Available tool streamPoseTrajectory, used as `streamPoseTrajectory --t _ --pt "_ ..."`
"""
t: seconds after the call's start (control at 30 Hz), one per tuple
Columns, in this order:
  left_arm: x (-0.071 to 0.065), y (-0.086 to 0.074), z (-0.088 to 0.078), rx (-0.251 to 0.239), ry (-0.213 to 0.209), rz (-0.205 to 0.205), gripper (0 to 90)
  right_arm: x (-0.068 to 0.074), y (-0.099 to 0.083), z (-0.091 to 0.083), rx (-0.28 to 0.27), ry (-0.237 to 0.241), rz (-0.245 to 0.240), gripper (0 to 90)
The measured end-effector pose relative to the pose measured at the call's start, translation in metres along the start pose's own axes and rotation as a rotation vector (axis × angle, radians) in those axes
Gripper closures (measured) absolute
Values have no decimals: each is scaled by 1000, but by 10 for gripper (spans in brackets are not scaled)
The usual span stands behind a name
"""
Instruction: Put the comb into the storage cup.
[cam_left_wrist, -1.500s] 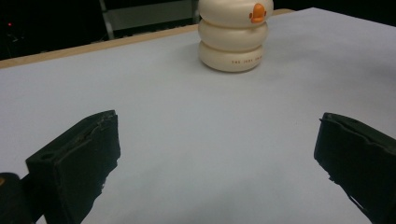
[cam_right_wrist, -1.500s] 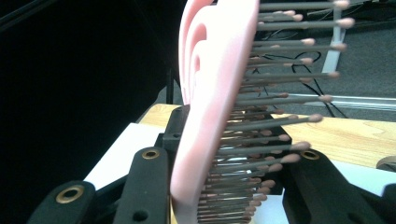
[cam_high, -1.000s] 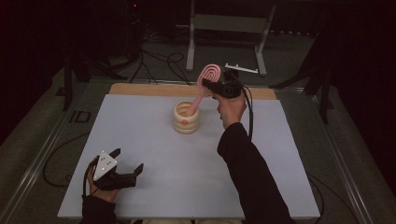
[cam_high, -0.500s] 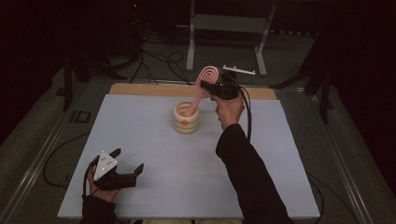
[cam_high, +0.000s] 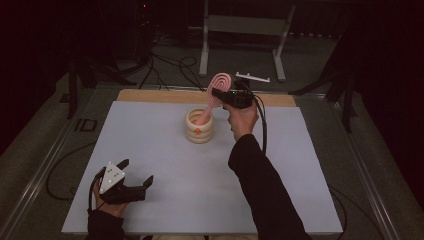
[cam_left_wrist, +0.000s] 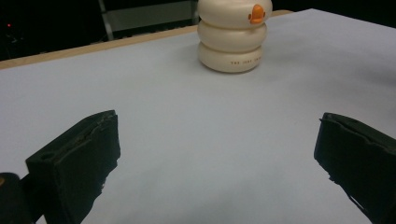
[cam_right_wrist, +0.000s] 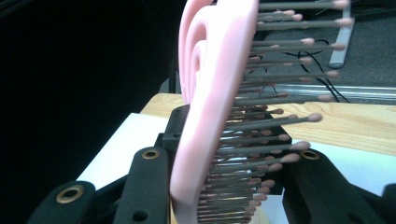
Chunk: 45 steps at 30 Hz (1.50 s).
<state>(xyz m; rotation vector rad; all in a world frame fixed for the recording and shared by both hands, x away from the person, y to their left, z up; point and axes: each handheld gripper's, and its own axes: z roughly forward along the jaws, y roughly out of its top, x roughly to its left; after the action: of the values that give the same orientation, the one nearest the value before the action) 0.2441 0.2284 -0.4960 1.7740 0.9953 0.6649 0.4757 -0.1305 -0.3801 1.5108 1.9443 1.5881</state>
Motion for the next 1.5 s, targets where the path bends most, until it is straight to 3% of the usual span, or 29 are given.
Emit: streamPoseTrajectory --t 1.5 --pt "-1 0 1 1 -2 3 13 2 -14 12 13 12 18 636"
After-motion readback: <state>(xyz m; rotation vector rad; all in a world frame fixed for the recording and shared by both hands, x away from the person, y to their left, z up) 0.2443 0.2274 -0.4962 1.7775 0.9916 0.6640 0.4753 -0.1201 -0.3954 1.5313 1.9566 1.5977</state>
